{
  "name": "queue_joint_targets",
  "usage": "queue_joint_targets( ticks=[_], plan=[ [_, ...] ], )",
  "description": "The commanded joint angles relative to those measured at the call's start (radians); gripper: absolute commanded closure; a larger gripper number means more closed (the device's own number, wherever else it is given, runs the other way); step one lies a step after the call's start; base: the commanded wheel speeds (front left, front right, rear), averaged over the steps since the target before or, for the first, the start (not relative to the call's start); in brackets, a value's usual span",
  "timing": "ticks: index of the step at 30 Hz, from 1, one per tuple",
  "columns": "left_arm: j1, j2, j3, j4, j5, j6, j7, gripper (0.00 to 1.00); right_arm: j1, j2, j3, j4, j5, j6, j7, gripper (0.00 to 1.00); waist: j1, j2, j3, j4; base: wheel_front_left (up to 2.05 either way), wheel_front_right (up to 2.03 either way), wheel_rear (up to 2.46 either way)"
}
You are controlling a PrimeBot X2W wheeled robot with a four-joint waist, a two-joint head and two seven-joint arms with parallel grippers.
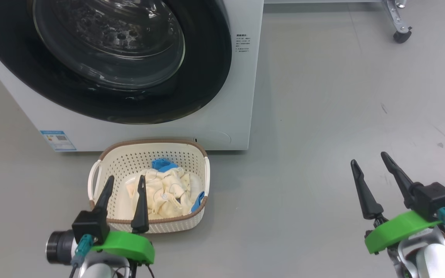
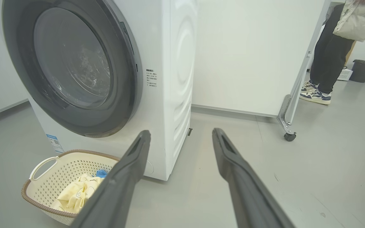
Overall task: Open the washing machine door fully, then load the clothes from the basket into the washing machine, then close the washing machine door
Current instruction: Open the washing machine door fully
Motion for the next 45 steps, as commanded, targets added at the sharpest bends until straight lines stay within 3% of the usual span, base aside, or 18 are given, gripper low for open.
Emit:
queue_joint_targets(
  ticks=[1, 14, 19, 20, 21, 22, 23, 24, 25, 31, 40, 43, 45],
  plan=[
    [-0.054, 0.020, 0.033, -0.035, 0.005, 0.002, -0.014, 0.00, -0.040, -0.009, 0.021, -0.034, 0.002, 0.004, -0.011, 0.00, 0.0000, 0.0000, 0.001, 0.000, 0.00, 0.00, 0.00],
    [-0.067, 0.019, 0.032, -0.055, 0.008, -0.001, -0.014, 0.00, -0.060, -0.009, 0.009, -0.022, 0.024, 0.004, -0.016, 0.00, 0.0000, 0.0000, 0.033, 0.008, 0.00, 0.00, 0.00],
    [-0.089, 0.016, 0.027, -0.067, 0.012, -0.001, -0.014, 0.00, -0.106, -0.009, -0.023, 0.017, 0.137, 0.004, -0.020, 0.00, 0.0000, 0.0000, 0.066, 0.022, 0.00, 0.00, 0.00],
    [-0.095, 0.015, 0.025, -0.069, 0.013, -0.001, -0.014, 0.00, -0.122, -0.009, -0.029, 0.031, 0.185, 0.004, -0.022, 0.00, 0.0000, 0.0000, 0.073, 0.025, 0.00, 0.00, 0.00],
    [-0.099, 0.014, 0.024, -0.072, 0.013, -0.001, -0.014, 0.00, -0.137, -0.009, -0.033, 0.045, 0.232, 0.004, -0.023, 0.10, 0.0000, 0.0000, 0.079, 0.028, 0.00, 0.00, 0.00],
    [-0.103, 0.013, 0.022, -0.076, 0.014, -0.002, -0.014, 0.00, -0.153, -0.009, -0.038, 0.059, 0.266, 0.004, -0.024, 0.41, 0.0000, 0.0000, 0.085, 0.031, 0.00, 0.00, 0.00],
    [-0.107, 0.012, 0.021, -0.079, 0.015, -0.002, -0.014, 0.00, -0.171, -0.009, -0.042, 0.073, 0.300, 0.004, -0.027, 0.62, 0.0000, 0.0000, 0.091, 0.035, 0.00, 0.00, 0.00],
    [-0.110, 0.011, 0.019, -0.081, 0.015, -0.002, -0.014, 0.00, -0.189, -0.009, -0.042, 0.089, 0.351, 0.004, -0.029, 0.92, 0.0000, 0.0000, 0.095, 0.040, 0.00, 0.00, 0.00],
    [-0.112, 0.010, 0.019, -0.082, 0.015, -0.002, -0.014, 0.00, -0.206, -0.009, -0.043, 0.104, 0.390, 0.004, -0.030, 1.00, 0.0000, 0.0000, 0.100, 0.043, 0.00, 0.00, 0.00],
    [-0.123, 0.005, 0.010, -0.087, 0.017, -0.003, -0.014, 0.00, -0.316, -0.009, -0.051, 0.197, 0.653, 0.004, -0.024, 1.00, 0.0000, 0.0000, 0.121, 0.064, 0.00, 0.00, 0.00],
    [-0.145, 0.000, -0.001, -0.086, 0.022, 0.000, -0.014, 0.00, -0.515, -0.009, -0.048, 0.352, 1.471, 0.004, 0.160, 1.00, 0.0000, 0.0000, 0.160, 0.091, 0.00, 0.00, 0.00],
    [-0.159, -0.002, -0.007, -0.089, 0.024, 0.000, -0.014, 0.00, -0.580, -0.009, -0.049, 0.392, 1.646, 0.004, 0.234, 1.00, 0.0000, 0.0000, 0.180, 0.103, 0.00, 0.00, 0.00],
    [-0.168, -0.003, -0.011, -0.090, 0.023, 0.001, -0.014, 0.00, -0.620, -0.010, -0.051, 0.412, 1.705, 0.004, 0.272, 1.00, 0.0000, 0.0000, 0.193, 0.110, 0.00, 0.00, 0.00]
  ],
)
